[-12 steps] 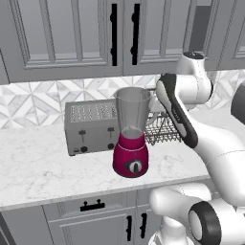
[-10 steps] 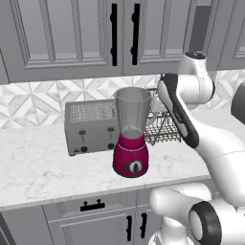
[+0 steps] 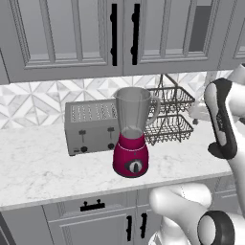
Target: Close the lid blender by securely placing the lid on top.
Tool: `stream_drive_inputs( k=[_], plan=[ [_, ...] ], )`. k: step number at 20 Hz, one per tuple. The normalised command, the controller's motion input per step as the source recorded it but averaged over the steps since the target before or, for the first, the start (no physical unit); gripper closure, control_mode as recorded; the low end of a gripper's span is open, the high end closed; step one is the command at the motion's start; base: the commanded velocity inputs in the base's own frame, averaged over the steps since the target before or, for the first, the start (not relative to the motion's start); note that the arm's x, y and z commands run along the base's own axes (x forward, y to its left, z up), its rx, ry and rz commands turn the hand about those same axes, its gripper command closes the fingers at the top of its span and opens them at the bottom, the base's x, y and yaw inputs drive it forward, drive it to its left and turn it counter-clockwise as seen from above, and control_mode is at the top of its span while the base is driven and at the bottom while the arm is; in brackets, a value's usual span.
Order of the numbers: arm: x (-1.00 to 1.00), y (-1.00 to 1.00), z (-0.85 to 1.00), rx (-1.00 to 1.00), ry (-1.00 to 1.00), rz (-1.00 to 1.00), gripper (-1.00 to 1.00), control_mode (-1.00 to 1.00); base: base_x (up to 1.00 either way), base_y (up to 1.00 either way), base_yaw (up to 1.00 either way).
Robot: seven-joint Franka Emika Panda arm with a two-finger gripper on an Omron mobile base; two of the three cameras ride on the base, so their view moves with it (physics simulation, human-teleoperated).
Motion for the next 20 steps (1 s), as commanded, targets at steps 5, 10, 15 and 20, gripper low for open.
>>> stream_drive_inputs(
  k=[5,10,15,20],
  plan=[
    [-0.11,-1.0,-0.35,0.1,0.08,-0.27,-1.0,-1.0,0.0,0.0,0.0],
    [0.02,-1.0,-0.49,0.04,0.17,-0.31,-1.0,-1.0,0.0,0.0,0.0],
    [0.46,-0.87,-0.57,0.0,0.36,-0.18,-1.0,-1.0,0.0,0.0,0.0],
    [0.1,-0.07,-0.07,-0.03,0.07,0.0,-1.0,-1.0,0.0,0.0,0.0]
  ],
)
